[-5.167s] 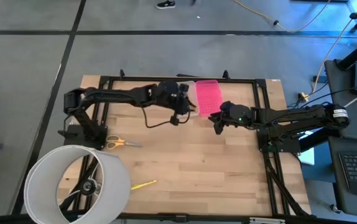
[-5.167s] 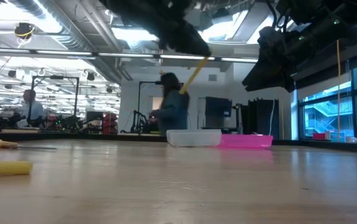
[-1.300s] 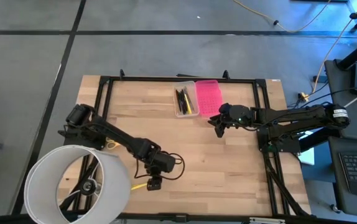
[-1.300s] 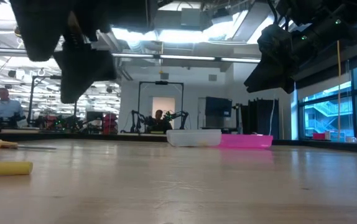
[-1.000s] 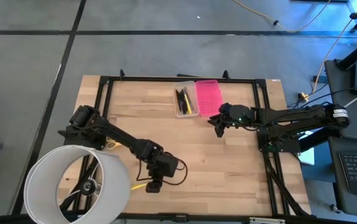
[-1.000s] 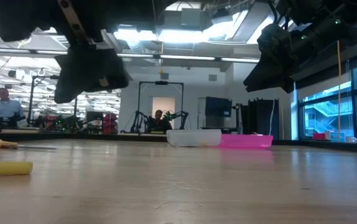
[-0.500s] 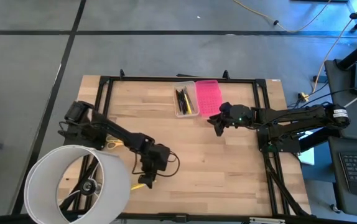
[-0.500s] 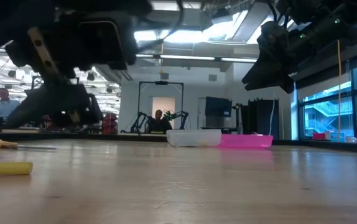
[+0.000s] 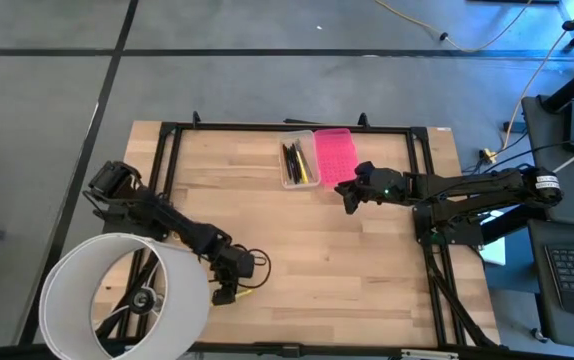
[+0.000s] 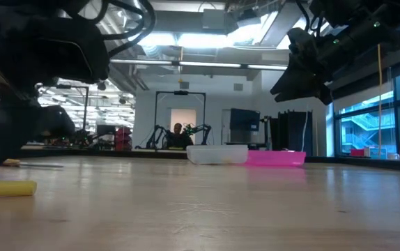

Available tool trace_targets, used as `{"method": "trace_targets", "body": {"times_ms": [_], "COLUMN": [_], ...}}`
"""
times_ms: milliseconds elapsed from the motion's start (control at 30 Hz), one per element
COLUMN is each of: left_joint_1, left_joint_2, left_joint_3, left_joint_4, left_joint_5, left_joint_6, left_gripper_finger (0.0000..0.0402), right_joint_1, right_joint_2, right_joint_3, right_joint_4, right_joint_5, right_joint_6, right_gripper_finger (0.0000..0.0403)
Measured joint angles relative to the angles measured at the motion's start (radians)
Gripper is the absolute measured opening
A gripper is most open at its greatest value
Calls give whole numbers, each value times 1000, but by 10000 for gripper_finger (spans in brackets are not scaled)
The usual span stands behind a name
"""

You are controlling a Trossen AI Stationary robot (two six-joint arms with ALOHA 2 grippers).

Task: Pick & place school supplies into a supply box
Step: Put the yellow pen into the transparent supply box

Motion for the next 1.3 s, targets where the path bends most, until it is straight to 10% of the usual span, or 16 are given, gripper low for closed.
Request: {"method": "trace_targets", "body": {"times_ms": [867, 1300], "left_joint_1": [-14, -14], "left_joint_2": [2, 1], "left_joint_3": [0, 1], "left_joint_4": [19, 27], "left_joint_5": [-129, -87], "left_joint_6": [-90, -115], "left_gripper_finger": [198, 43], "right_joint_1": [0, 0], "right_joint_2": [0, 0], "right_joint_3": [0, 0], "right_joint_4": [-2, -2], "right_joint_5": [-1, -1], "right_joint_6": [-2, -4], "right_gripper_finger": [119, 119]}}
